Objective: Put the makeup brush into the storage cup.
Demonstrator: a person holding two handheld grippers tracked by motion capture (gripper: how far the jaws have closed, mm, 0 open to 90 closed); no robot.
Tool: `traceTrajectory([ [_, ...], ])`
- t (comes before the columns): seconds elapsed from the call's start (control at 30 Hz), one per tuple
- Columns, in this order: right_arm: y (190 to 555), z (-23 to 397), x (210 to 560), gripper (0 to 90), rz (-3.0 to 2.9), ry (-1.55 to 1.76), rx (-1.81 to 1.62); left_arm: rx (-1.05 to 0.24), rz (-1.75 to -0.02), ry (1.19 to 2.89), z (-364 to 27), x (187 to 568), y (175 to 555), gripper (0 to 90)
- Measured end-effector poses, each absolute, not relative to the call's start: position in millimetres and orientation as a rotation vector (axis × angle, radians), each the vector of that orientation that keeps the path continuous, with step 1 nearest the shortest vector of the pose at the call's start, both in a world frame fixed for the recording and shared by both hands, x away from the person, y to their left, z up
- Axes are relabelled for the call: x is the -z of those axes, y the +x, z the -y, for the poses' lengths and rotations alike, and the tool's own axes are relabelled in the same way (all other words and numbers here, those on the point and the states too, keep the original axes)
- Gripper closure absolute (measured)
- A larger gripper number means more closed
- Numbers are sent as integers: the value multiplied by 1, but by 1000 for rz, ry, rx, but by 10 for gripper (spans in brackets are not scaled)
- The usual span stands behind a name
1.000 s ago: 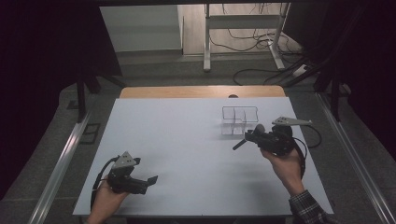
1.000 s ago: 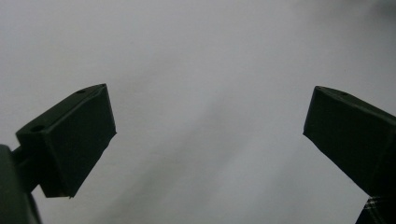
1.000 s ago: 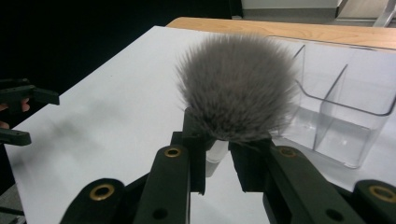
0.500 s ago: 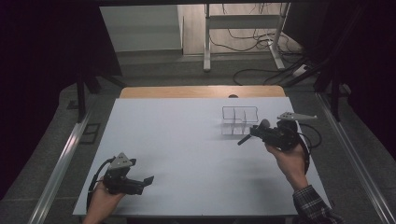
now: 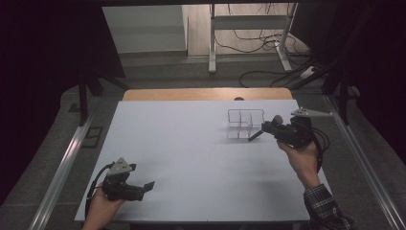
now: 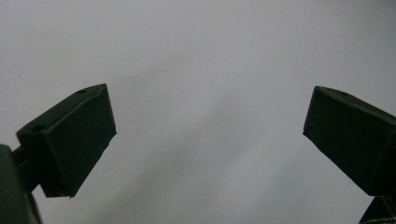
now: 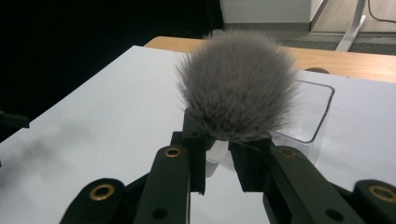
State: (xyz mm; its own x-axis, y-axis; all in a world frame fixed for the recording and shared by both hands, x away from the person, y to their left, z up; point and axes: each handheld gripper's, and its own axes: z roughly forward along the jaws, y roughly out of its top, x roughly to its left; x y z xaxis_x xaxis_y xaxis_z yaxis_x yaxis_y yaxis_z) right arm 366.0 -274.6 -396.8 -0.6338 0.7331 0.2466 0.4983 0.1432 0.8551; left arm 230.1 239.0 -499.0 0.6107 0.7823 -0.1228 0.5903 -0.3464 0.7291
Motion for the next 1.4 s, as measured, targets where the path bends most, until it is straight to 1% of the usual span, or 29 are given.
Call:
traceTrajectory([
  [0.5, 377, 280, 394, 765, -2156, 1233, -1496, -332, -1107, 2074, -249, 501, 225, 22],
  [1.13, 390, 285, 383, 765, -2118, 1226, -1475, -374, -1163, 2093, -262, 506, 219, 22],
  [1.4, 395, 286, 378, 765, -2108, 1222, -1467, -373, -1187, 2096, -270, 508, 215, 22],
])
